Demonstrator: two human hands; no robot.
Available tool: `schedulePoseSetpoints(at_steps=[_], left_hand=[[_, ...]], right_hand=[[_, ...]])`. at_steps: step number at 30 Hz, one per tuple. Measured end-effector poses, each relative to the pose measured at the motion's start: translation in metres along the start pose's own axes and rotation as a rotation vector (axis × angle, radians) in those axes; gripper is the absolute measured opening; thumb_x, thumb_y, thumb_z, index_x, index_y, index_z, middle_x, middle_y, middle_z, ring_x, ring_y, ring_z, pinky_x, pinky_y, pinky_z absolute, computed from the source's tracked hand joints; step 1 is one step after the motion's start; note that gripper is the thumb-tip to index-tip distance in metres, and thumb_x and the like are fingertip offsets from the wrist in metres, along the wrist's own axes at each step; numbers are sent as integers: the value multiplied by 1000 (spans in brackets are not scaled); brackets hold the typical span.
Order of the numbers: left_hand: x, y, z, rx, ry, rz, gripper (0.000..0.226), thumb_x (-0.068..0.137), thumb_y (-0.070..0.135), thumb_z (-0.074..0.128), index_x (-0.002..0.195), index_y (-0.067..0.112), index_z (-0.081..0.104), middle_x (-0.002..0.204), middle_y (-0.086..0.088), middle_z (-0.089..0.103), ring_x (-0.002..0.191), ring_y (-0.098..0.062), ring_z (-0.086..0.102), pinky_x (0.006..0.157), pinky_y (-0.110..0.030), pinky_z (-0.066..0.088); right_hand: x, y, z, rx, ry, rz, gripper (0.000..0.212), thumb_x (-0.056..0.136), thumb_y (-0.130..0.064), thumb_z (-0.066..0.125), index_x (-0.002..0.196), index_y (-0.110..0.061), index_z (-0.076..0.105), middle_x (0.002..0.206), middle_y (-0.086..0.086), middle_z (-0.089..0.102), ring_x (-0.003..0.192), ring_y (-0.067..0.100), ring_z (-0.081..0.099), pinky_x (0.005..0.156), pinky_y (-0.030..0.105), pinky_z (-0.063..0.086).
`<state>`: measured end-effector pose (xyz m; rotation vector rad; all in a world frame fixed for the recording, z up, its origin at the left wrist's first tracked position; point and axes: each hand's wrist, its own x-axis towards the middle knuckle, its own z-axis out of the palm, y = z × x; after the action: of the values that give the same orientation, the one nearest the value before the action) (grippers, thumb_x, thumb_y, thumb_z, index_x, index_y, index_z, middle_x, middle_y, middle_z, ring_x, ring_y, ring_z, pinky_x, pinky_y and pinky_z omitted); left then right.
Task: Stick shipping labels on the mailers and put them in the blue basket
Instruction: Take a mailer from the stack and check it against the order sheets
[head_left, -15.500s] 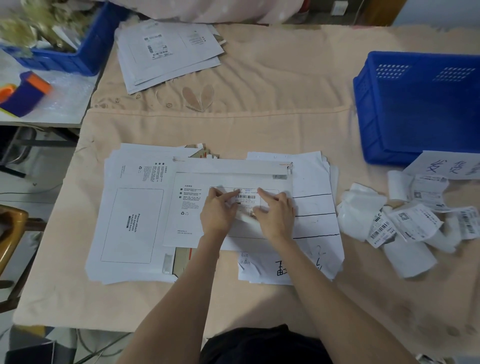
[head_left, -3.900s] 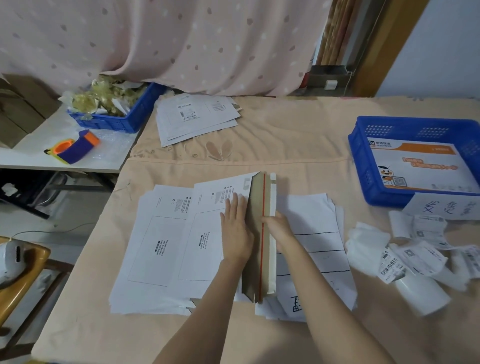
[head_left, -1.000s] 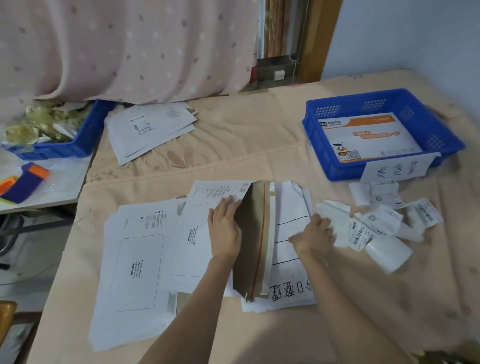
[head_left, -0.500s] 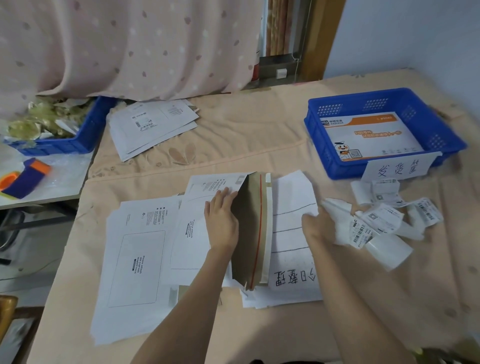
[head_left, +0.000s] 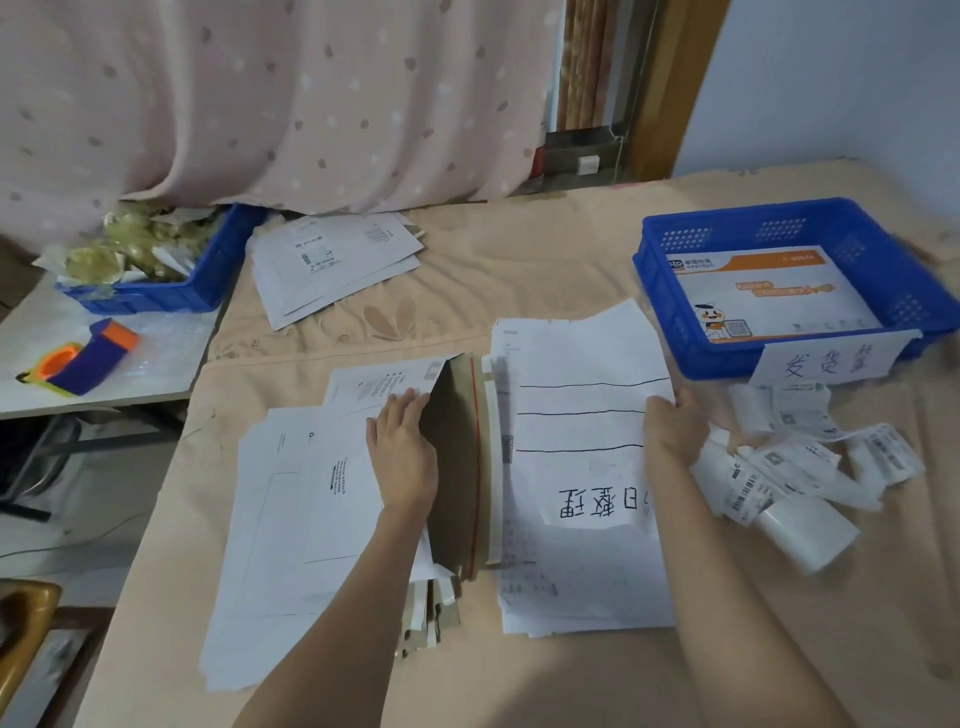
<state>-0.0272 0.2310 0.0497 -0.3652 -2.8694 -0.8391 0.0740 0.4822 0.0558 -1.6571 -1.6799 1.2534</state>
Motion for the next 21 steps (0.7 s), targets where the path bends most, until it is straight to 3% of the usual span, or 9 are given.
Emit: schedulePoseSetpoints(at_steps=[3, 9, 15, 21], left_hand=[[2, -7, -1, 18, -37, -35, 60, 83, -17, 39, 133, 14, 54, 144, -5, 46, 139, -25, 32, 118, -39, 10], [5, -12, 1, 32, -77, -61, 62, 82, -17, 37, 135, 13, 52, 144, -7, 45, 138, -27, 32, 119, -41, 12], [4, -14, 3, 27, -99, -73, 61, 85, -15, 38, 137, 15, 49, 147, -5, 42, 140, -26, 28, 119, -40, 11], [5, -13, 5, -1, -79, -73, 60, 85, -15, 37, 136, 14, 50, 146, -6, 43, 139, -27, 31, 118, -43, 14]], right_hand=[[-5, -8, 4, 77, -73, -19, 14, 77, -7, 48, 81, -18, 55, 92, 3, 65, 86, 29, 60, 71, 36, 45], [-17, -14, 5, 159, -261, -144, 21, 78, -5, 51, 79, -22, 61, 80, -7, 65, 71, 14, 56, 60, 25, 43], [-28, -17, 8, -36, -270, -185, 18, 77, -4, 46, 81, -14, 60, 70, -6, 59, 64, 18, 50, 53, 23, 36], [-27, -11, 9, -118, -364, -169, 11, 75, -10, 50, 74, -18, 57, 77, -1, 62, 68, 21, 52, 60, 28, 39]])
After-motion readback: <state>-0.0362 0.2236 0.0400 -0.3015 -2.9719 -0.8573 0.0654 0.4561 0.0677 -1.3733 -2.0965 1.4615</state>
